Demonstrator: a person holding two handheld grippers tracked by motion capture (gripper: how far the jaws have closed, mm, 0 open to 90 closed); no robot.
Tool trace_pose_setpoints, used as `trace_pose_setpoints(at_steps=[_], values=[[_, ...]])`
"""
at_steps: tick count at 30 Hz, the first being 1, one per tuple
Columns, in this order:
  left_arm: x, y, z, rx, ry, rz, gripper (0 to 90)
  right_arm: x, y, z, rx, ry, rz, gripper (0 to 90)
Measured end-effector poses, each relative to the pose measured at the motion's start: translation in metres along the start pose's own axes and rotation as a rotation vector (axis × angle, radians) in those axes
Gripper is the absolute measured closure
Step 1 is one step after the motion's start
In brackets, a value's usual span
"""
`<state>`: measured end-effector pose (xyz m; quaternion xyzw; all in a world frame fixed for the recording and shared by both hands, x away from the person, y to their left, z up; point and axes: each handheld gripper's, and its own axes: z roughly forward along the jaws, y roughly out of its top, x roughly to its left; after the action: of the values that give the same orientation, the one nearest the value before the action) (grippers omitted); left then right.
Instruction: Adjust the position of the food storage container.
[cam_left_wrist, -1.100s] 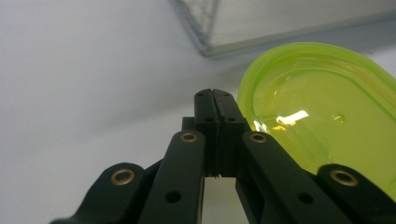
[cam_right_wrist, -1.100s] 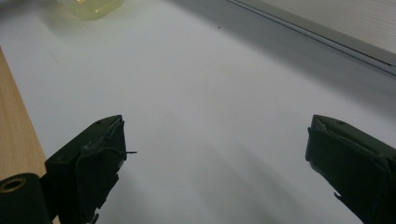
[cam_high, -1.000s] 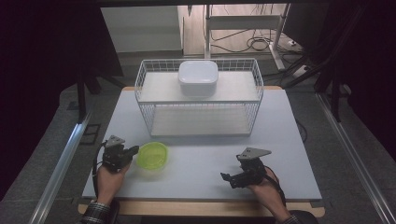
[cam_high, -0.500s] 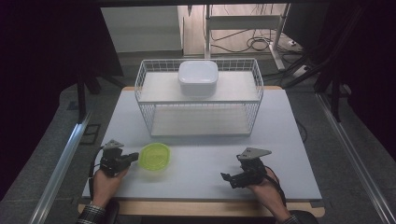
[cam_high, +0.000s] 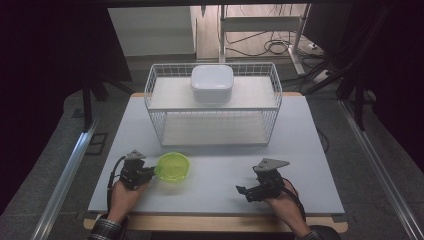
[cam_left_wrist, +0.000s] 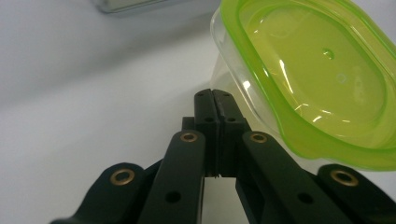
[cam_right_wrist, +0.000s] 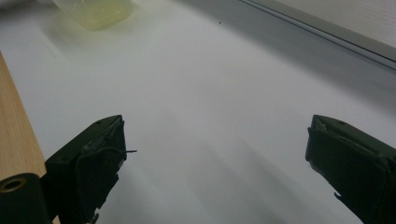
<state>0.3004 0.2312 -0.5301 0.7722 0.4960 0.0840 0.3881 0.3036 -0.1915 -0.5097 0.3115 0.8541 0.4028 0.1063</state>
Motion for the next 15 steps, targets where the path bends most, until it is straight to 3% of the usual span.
trace_pose_setpoints(at_steps=[15], values=[[-0.041, 0.014, 0.029, 0.042, -0.109, 0.097, 89.8, 0.0, -0.001, 0.001, 0.007, 0.004, 0.004, 5.7]])
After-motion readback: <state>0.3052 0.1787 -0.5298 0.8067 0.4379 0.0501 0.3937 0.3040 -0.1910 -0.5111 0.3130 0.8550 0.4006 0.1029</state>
